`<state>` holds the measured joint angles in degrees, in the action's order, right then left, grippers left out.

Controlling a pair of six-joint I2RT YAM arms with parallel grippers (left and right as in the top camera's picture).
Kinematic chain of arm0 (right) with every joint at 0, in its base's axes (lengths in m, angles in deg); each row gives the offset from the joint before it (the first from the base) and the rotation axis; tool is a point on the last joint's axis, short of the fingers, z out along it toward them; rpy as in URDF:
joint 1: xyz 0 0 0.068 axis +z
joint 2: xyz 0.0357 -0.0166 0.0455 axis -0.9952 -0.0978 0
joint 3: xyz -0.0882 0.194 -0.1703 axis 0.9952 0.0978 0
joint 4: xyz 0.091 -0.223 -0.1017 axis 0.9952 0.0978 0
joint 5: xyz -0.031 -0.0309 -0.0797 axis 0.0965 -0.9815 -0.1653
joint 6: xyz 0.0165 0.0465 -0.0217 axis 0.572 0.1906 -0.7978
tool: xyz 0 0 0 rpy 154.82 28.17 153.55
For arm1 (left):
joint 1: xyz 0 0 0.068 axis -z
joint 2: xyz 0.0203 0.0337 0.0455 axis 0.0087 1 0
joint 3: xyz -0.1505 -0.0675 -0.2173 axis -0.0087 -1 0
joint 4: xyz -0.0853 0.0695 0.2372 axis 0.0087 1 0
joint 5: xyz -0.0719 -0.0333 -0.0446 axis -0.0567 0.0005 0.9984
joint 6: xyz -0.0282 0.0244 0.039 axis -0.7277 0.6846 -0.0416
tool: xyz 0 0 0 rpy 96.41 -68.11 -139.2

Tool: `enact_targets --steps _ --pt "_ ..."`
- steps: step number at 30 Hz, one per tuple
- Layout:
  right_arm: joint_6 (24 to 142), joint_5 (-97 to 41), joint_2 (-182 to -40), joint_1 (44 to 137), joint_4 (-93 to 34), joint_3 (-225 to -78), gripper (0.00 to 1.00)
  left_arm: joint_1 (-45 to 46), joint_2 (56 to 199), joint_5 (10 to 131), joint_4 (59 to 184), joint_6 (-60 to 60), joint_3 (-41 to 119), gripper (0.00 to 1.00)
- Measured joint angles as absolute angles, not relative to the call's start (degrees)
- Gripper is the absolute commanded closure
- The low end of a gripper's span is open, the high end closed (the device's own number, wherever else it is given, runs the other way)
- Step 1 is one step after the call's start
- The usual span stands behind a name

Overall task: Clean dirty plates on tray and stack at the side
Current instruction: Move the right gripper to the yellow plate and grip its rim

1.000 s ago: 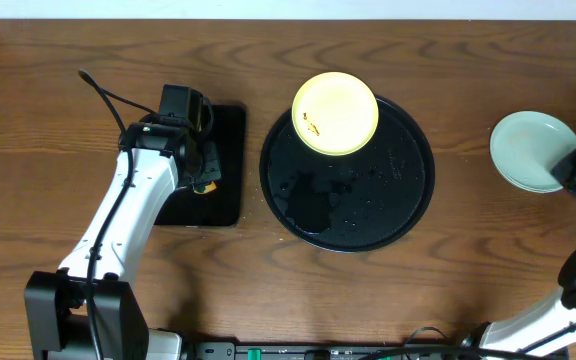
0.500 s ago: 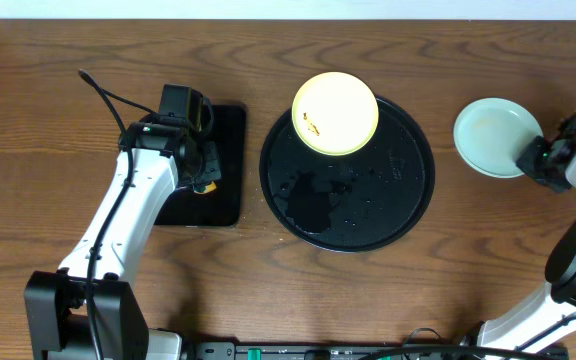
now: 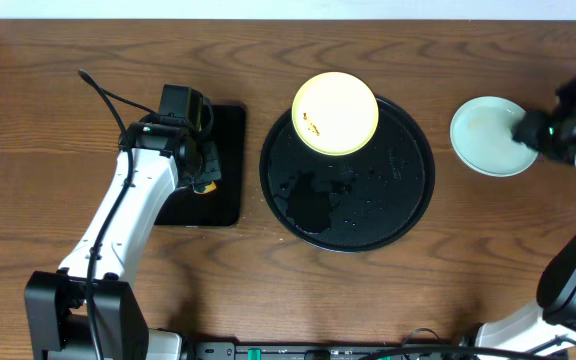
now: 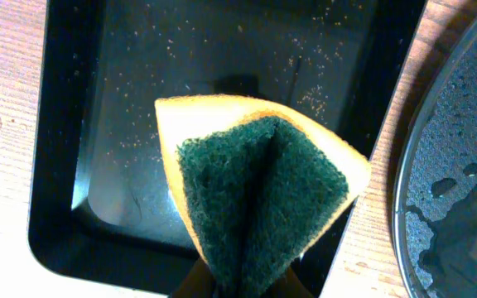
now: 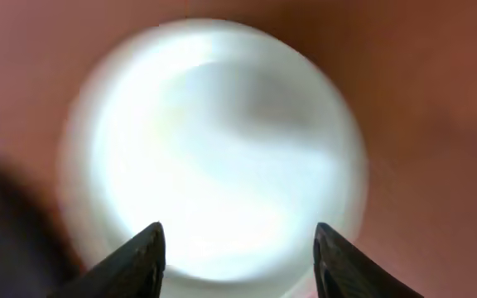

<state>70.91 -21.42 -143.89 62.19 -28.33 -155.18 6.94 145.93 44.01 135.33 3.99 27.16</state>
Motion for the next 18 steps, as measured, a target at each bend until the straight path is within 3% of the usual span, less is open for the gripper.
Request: enact_targets --steps 4,10,18 --pt "65.16 -16.26 -143.63 70.06 -25.36 -160.27 0.32 6.94 145.93 44.01 135.33 4.01 27.16 0.89" --pt "60.90 -13.97 -145.84 84.38 -29.90 -161.45 0.43 6.94 145.93 43.98 135.37 4.39 27.16 0.88" --pt "61.05 -23.13 -156.59 95.06 -37.94 -161.45 0.46 6.94 145.93 43.98 135.96 4.39 27.16 0.88"
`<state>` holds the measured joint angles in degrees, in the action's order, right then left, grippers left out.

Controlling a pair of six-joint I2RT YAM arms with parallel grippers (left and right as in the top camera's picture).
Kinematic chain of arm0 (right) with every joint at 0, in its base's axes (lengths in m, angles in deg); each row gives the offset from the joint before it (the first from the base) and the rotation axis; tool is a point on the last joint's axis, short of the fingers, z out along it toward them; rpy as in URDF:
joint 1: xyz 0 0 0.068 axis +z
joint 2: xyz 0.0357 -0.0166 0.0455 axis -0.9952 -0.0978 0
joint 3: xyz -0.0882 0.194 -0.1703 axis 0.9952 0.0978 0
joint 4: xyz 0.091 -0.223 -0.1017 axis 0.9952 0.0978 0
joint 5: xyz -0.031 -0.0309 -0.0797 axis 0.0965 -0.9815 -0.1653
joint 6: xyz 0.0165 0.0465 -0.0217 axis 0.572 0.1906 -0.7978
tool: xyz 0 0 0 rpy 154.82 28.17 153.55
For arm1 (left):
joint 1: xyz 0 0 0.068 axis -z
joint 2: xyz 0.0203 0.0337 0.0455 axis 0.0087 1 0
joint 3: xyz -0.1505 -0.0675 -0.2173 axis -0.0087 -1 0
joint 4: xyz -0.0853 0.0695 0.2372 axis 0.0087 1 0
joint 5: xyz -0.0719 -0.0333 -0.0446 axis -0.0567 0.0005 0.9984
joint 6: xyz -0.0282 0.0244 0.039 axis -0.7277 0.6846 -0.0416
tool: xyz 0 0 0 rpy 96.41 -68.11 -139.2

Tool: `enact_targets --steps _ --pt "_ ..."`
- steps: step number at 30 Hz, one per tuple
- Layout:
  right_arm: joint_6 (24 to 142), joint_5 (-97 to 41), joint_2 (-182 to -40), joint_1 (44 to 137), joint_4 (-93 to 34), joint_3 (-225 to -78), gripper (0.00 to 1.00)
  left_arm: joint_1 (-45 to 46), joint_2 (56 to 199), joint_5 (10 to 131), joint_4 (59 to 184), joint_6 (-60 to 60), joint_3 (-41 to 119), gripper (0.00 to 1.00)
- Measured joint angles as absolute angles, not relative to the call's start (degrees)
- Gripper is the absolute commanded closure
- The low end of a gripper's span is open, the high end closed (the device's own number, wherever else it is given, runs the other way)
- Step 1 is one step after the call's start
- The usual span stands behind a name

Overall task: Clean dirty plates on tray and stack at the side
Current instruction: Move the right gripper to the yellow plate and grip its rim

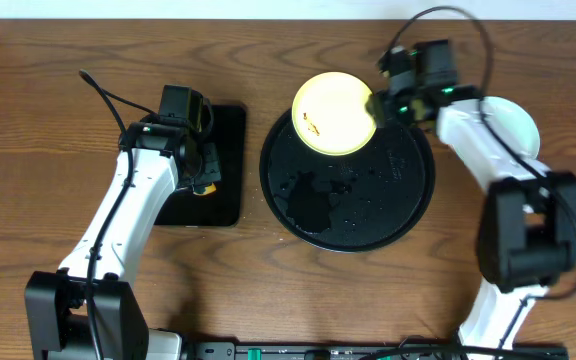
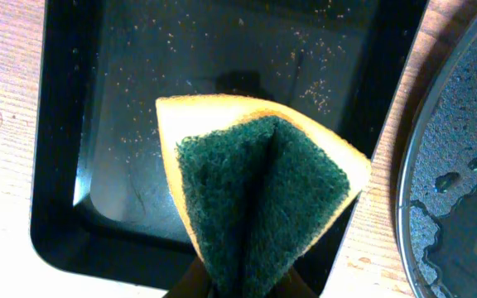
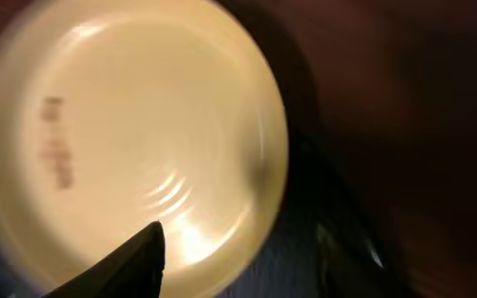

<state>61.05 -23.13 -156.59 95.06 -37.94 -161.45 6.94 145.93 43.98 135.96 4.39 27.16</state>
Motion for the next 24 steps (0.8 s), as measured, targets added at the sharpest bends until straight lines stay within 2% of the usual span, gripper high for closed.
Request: enact_targets --steps 5,9,11,17,24 --pt "62.50 -27.10 -161.73 96.88 -40.44 -161.45 0.60 6.94 145.93 44.01 135.98 4.39 27.16 0.87" --pt "63.76 -28.57 -162.58 96.90 -40.20 -161.45 0.87 6.94 145.93 44.01 136.00 4.39 27.16 0.88" --pt "64.29 -29.25 -162.56 96.86 -39.93 -161.45 0.97 6.94 145.93 44.01 136.00 4.41 27.16 0.87" --pt "68.44 -29.31 -159.65 96.90 -34.64 -161.45 0.99 6.94 145.93 44.01 136.00 4.39 27.16 0.88" --pt "79.00 -30.12 -153.22 96.88 -20.90 -161.56 0.99 6.94 145.93 44.03 136.05 4.39 27.14 0.88"
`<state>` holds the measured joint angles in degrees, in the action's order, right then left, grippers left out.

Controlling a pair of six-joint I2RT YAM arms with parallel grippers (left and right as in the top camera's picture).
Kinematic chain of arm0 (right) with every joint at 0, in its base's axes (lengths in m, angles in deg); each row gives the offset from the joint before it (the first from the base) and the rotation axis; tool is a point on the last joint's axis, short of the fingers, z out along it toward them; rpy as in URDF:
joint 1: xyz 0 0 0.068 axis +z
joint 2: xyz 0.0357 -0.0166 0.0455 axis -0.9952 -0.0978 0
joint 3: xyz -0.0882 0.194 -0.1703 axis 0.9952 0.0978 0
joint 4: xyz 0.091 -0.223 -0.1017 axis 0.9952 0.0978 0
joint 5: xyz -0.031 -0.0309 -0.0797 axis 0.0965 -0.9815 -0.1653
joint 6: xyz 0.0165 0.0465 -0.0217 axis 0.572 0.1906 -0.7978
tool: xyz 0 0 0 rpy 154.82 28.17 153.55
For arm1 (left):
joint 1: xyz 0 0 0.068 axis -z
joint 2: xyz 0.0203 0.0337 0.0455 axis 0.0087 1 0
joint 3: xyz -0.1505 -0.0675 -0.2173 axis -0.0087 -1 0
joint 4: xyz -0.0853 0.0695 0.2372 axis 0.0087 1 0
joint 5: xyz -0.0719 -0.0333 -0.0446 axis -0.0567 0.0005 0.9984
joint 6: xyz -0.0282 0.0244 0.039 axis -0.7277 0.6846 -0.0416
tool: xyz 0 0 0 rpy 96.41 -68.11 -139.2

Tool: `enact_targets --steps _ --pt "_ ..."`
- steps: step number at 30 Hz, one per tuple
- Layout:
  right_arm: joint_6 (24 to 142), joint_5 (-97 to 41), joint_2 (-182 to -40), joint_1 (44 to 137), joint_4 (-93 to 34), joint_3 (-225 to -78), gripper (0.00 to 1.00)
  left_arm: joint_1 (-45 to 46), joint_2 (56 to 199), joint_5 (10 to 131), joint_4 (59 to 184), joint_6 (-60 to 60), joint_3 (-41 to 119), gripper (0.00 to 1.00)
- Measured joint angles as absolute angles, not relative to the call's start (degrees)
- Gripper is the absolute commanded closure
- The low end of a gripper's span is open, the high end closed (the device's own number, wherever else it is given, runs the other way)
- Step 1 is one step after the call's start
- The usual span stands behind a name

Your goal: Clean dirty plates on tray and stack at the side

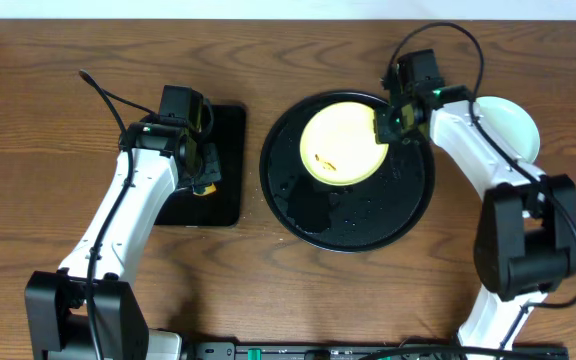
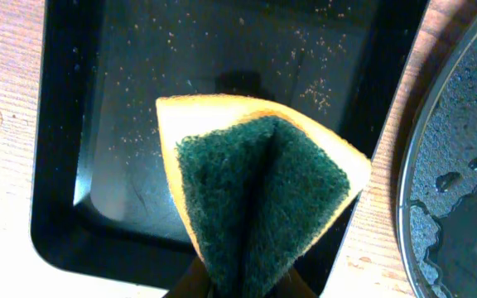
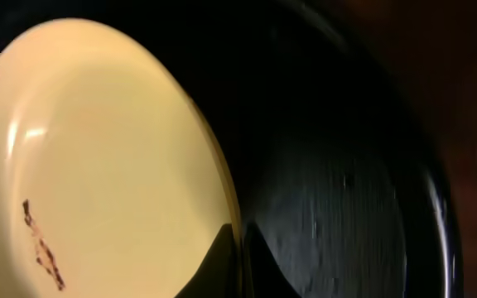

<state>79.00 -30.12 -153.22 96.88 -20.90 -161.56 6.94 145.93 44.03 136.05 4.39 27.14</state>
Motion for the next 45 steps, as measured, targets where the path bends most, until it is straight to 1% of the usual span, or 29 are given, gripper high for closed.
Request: enact_targets --steps 4,11,14,18,21,22,23,24,27,32,36,40,42,44,45 --pt "89.14 -30.12 -153.14 96.90 -15.94 -161.06 0.99 6.94 145.93 44.01 136.00 4.39 27.14 0.88" --pt "106.87 -29.55 -153.14 97.32 -16.18 -154.90 0.99 6.94 145.93 43.98 136.16 4.41 27.14 0.88" --pt "109.53 -28.85 -153.16 98.19 -16.00 -153.39 0.97 6.94 145.93 43.98 136.16 4.39 27.14 0.88" --pt "105.95 -27.80 -153.16 98.78 -15.98 -153.30 0.85 6.94 145.93 44.01 136.14 4.41 27.14 0.88" --pt "99.54 -26.84 -153.14 98.50 -15.96 -153.34 0.72 6.94 145.93 44.01 136.14 4.39 27.14 0.88" --pt "97.27 -26.71 -153.12 98.32 -16.04 -153.43 0.62 6.94 145.93 44.01 136.14 4.41 27.14 0.88" --pt "95.13 -26.58 -153.03 98.04 -16.22 -153.54 0.56 6.94 145.93 44.01 136.14 4.41 27.14 0.88" --pt "92.64 -26.47 -152.92 97.73 -16.61 -153.67 0.52 6.94 145.93 43.98 136.14 4.41 27.14 0.88" --pt "85.32 -26.38 -152.18 96.64 -19.37 -154.09 0.51 6.94 145.93 44.01 136.14 4.39 27.14 0.88" --pt "76.86 -26.41 -151.65 96.16 -23.30 -154.57 0.51 6.94 145.93 44.01 136.14 4.41 27.14 0.88" --pt "72.99 -26.41 -151.67 96.16 -25.03 -154.57 0.63 6.94 145.93 44.01 136.16 4.39 27.14 0.88" --pt "71.65 -26.36 -152.85 96.20 -25.46 -154.59 0.70 6.94 145.93 43.98 136.16 4.41 27.14 0.88" --pt "71.04 -26.38 -153.99 96.27 -25.77 -154.59 0.77 6.94 145.93 44.01 136.16 4.41 27.14 0.88" --pt "70.61 -26.38 -154.93 96.29 -26.25 -154.59 0.87 6.94 145.93 44.01 136.14 4.39 27.14 0.88" --pt "70.41 -26.34 -155.10 96.29 -26.60 -154.59 0.90 6.94 145.93 44.01 136.16 4.41 27.14 0.88"
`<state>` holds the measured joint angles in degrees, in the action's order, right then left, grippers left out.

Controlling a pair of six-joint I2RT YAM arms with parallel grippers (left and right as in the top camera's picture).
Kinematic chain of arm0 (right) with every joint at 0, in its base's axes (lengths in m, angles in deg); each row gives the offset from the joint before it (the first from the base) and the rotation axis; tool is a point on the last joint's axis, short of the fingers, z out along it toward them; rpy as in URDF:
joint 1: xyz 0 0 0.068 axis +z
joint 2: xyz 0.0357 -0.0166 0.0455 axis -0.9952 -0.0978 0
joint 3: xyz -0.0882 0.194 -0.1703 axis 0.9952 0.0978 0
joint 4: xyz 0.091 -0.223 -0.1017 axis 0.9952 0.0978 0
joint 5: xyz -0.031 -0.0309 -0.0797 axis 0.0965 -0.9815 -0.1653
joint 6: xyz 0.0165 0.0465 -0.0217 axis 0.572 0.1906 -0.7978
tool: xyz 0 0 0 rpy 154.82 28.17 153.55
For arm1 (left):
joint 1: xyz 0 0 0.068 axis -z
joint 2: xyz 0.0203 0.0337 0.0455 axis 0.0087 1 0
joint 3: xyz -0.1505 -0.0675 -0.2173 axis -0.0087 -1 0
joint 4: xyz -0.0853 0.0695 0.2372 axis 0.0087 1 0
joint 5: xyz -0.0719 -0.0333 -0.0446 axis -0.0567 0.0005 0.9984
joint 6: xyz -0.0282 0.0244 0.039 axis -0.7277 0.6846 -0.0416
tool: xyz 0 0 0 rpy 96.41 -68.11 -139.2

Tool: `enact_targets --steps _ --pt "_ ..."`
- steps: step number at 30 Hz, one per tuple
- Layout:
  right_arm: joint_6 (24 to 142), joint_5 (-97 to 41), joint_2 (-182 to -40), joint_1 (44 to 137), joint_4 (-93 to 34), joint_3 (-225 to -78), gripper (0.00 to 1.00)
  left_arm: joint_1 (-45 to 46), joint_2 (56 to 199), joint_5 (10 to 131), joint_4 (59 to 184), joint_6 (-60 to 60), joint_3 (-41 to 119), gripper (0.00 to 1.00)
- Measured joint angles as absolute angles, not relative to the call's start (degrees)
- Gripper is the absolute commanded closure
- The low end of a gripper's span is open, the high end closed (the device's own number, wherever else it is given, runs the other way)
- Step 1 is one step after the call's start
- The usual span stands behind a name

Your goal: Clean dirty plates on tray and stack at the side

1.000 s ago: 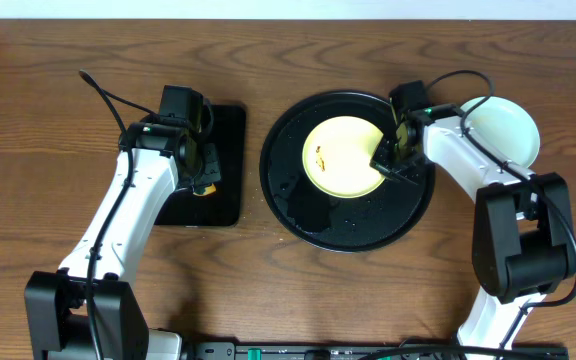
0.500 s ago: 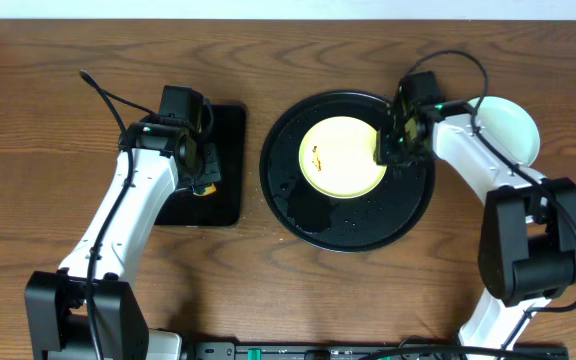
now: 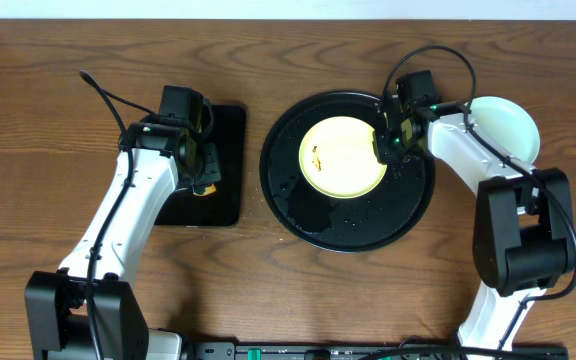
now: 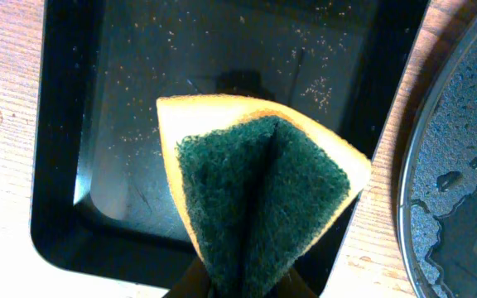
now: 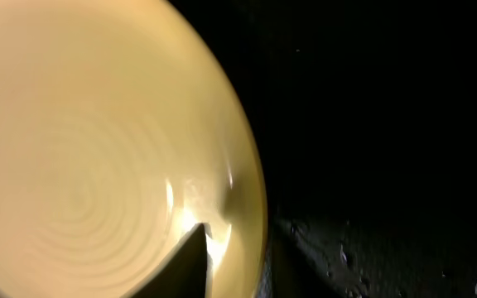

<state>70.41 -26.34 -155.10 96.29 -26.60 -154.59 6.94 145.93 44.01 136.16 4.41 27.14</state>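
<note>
A yellow plate [image 3: 343,157] with a brown smear on its left side lies in the round black tray [image 3: 303,205], which is wet. My right gripper [image 3: 386,142] is shut on the plate's right rim. In the right wrist view one finger [image 5: 190,263] rests inside the plate [image 5: 98,141], the other under its edge. A pale green plate [image 3: 508,128] sits on the table to the right of the tray. My left gripper [image 4: 243,285] is shut on a folded yellow and green sponge [image 4: 255,186], held above a small black rectangular tray [image 4: 65,124].
The small rectangular tray [image 3: 230,190] lies left of the round tray, speckled with crumbs. The round tray's rim [image 4: 404,190] shows at the right of the left wrist view. Brown wooden table [image 3: 48,180] all around; a wall edge runs along the back.
The yellow plate was tilted in my right gripper; now it lies flatter and slightly nearer the tray's middle. The right gripper keeps its hold on the rim. My left arm has not moved.
My right gripper hung open over the pale green plate at the right, with the yellow plate on the tray's back rim. Then it was open at the yellow plate's right edge. Then it was shut on the rim, and the plate now lies further inside the tray.
</note>
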Motion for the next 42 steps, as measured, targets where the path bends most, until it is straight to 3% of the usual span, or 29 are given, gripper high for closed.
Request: enact_targets --steps 4,42 --pt "70.23 -26.47 -155.13 96.29 -27.08 -154.61 0.99 6.94 145.93 44.01 136.31 4.41 27.14 0.88" --pt "77.51 -30.69 -155.13 96.57 -23.04 -155.29 0.98 6.94 145.93 44.01 137.67 4.82 27.14 0.85"
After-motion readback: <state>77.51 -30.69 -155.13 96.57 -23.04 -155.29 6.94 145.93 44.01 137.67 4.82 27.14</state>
